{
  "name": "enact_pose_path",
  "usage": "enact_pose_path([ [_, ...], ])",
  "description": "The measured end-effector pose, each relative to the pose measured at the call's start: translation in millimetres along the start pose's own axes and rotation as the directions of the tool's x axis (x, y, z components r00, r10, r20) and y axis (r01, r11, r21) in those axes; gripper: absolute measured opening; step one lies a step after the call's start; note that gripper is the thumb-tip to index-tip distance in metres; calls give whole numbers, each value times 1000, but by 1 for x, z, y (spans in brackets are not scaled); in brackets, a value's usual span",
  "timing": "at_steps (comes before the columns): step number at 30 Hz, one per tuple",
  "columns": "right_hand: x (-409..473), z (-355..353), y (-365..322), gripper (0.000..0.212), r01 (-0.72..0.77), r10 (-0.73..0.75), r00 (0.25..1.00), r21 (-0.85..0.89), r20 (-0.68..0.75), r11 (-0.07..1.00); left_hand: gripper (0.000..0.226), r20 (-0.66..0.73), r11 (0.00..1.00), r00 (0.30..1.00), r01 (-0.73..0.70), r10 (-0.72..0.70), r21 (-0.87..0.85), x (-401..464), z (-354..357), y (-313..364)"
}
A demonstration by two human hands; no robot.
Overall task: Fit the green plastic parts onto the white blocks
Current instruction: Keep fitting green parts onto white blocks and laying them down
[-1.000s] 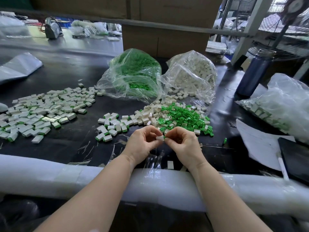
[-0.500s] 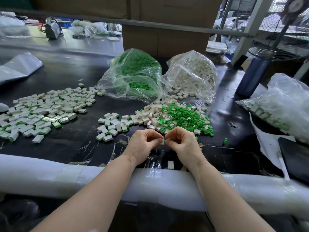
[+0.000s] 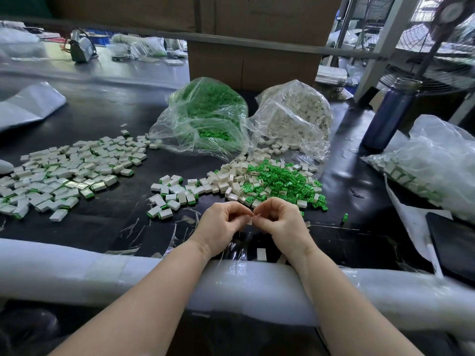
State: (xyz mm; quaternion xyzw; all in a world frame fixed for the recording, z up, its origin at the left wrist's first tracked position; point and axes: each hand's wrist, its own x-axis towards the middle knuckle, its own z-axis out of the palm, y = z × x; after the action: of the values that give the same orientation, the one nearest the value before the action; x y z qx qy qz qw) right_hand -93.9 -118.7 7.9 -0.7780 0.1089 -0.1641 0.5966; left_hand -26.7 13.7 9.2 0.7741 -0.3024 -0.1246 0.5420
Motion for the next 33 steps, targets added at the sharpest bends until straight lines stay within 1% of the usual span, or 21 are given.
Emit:
enact_pose_path([
  [2, 1, -1, 1, 18, -8, 9, 1000, 37, -26, 999, 12, -2, 1000, 1000, -10, 10, -6, 0, 1, 0],
  [5, 1, -1, 1, 17, -20, 24, 998, 79, -50, 997, 21, 11, 999, 999, -31, 31, 35, 0, 2, -2],
  [7, 1, -1, 1, 16, -25, 30, 998, 89, -53, 996, 19, -5, 999, 1000, -25, 25, 28, 1, 1, -5],
  [11, 0, -3, 1, 13, -36, 43, 998, 167, -38, 985, 7, -18, 1000, 1000, -14, 15, 22, 2, 1, -6],
  [13, -1, -3, 0, 12, -40, 47, 998, 179, -33, 983, 10, -18, 999, 1000, -3, 3, 41, 2, 0, -6],
  [19, 0, 0, 0, 15, -60, 65, 997, 99, -47, 993, 15, 23, 998, 999, 45, -46, 38, 1, -2, -5],
  [25, 1, -1, 2, 18, -79, 78, 997, -10, -21, 997, 18, 53, 990, 997, 39, -47, 137, 1, -3, -5],
  [30, 1, 0, 2, 22, -75, 77, 997, -65, 25, 995, 12, 75, 973, 997, 18, -36, 231, 1, -1, -6],
  [33, 1, 0, 2, 19, -71, 72, 997, -24, 12, 997, 12, 58, 978, 998, 8, -21, 208, 1, -1, -7],
])
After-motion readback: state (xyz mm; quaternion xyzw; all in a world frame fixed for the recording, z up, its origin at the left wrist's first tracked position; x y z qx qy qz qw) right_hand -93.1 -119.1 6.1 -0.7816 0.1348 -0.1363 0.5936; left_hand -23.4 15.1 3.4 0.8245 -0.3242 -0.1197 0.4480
